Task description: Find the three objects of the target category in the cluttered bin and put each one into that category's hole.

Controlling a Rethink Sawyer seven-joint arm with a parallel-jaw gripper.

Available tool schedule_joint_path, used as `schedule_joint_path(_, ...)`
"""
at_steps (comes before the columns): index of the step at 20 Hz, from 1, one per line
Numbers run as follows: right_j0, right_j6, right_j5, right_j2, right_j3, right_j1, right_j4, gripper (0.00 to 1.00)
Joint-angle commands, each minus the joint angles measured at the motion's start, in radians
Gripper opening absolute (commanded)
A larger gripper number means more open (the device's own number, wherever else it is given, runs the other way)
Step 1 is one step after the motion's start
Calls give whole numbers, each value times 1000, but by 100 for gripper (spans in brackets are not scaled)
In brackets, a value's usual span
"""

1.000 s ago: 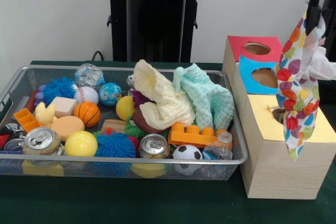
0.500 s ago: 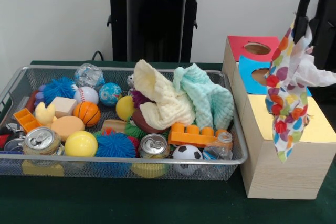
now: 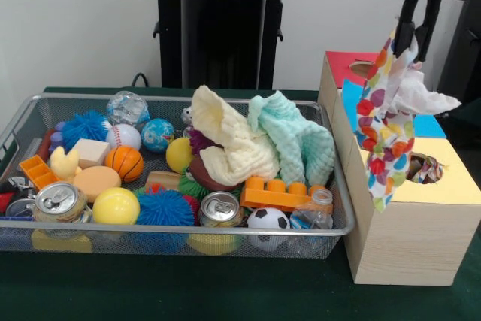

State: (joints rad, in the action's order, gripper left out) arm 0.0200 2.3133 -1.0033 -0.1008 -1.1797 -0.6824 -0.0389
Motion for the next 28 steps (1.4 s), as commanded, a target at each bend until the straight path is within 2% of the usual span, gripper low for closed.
schedule_joint_path(1,-13,72,23,7,-204,-40,5,0)
schedule_joint_path(5,12,101,-2,-6,-236,-75,0,0)
schedule_joint_path(9,41,137,-37,-15,-234,-86,-9,0)
schedule_joint_path(18,127,246,-94,-40,-156,-45,-34,0)
schedule_joint_path(22,145,256,-58,-44,-162,-27,-49,0)
schedule_joint_path(28,122,220,44,-35,-179,23,-69,0)
